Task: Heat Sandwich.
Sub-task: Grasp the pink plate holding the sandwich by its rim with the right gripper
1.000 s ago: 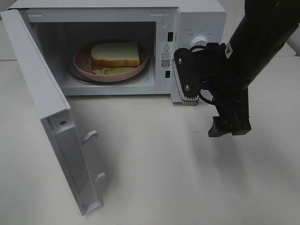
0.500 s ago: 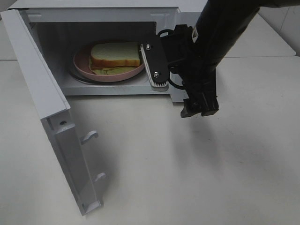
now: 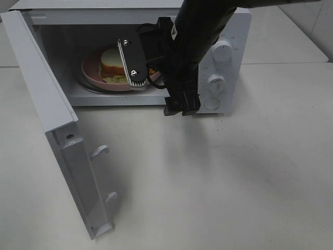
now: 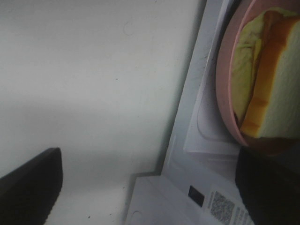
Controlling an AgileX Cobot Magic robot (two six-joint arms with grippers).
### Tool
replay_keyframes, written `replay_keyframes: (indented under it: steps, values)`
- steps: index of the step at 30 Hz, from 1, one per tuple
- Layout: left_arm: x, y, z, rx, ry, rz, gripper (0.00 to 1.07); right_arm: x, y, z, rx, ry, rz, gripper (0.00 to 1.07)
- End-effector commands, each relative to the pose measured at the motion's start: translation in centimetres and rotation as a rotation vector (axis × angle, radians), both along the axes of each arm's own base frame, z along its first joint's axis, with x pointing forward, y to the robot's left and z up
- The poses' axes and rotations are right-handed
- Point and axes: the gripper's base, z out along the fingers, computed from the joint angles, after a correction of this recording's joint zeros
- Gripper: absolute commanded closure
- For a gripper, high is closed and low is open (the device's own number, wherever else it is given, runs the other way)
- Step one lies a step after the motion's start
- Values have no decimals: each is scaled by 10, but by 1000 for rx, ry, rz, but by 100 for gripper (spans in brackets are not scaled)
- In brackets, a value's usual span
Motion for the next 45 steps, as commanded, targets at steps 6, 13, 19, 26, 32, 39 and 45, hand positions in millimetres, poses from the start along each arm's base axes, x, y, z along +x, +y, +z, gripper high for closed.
replay_keyframes:
  steps: [6, 13, 19, 26, 32, 39, 45]
  values:
    - [-2, 0, -1, -2, -15, -7, 9, 19, 19, -10, 26, -30, 15, 14]
    - [-2, 0, -1, -2, -15, -7, 9, 39, 36, -28, 43, -42, 18, 15]
    - [-2, 0, -1, -2, -15, -7, 9, 52, 48, -37, 52, -53, 18, 16]
    - [-2, 0, -1, -2, -15, -7, 9, 72, 66, -54, 106, -42, -3, 18]
    - [-2, 0, -1, 1, -15, -5, 9, 85, 69, -64, 113, -49, -16, 19]
    - [-2, 2, -1, 25, -14, 13, 9, 102, 67, -72, 126, -78, -34, 20]
    - [-2, 6, -1, 58, -14, 36, 9, 107, 65, -83, 129, -72, -42, 21]
